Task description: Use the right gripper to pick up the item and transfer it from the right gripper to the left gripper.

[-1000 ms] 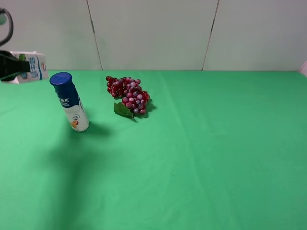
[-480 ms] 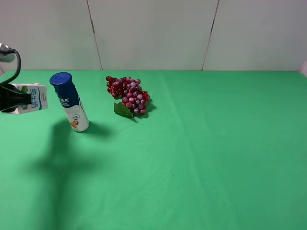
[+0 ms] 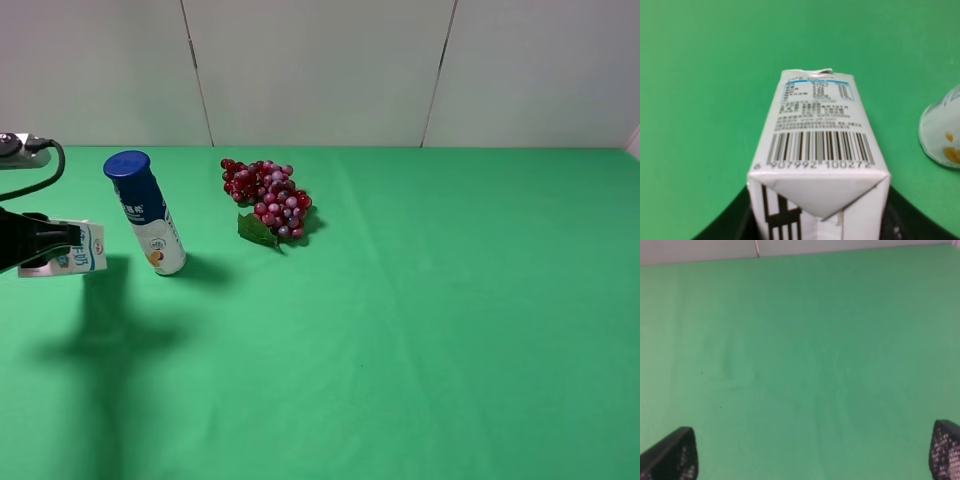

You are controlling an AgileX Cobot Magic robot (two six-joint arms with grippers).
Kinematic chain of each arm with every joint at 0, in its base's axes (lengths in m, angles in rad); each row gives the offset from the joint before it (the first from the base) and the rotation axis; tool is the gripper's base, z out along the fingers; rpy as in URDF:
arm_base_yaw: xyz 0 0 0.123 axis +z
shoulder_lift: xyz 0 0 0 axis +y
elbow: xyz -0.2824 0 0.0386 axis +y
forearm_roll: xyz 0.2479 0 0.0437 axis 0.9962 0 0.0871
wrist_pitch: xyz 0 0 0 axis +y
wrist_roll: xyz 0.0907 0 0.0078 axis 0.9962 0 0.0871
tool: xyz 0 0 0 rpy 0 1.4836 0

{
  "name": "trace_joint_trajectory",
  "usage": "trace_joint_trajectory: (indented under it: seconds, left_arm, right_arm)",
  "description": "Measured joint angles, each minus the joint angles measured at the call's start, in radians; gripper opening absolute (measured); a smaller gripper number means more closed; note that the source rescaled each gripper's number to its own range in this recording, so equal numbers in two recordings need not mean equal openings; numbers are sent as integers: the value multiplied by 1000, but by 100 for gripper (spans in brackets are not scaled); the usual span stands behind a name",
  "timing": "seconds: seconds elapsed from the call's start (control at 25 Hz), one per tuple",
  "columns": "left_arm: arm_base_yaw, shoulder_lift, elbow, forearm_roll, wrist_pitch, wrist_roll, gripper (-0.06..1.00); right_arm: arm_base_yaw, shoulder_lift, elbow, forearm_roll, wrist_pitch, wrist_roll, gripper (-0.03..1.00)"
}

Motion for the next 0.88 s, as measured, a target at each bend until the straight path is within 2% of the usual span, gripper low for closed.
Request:
trace_joint_trajectory:
  seconds: [0.4, 0.88]
  left_arm:
    - [0, 2, 0, 0, 42, -57, 0]
    - [0, 2, 0, 0, 36, -48, 0]
  right_arm:
    - [0, 0, 0, 0, 0, 0, 100]
    - [0, 0, 0, 0, 1, 0, 100]
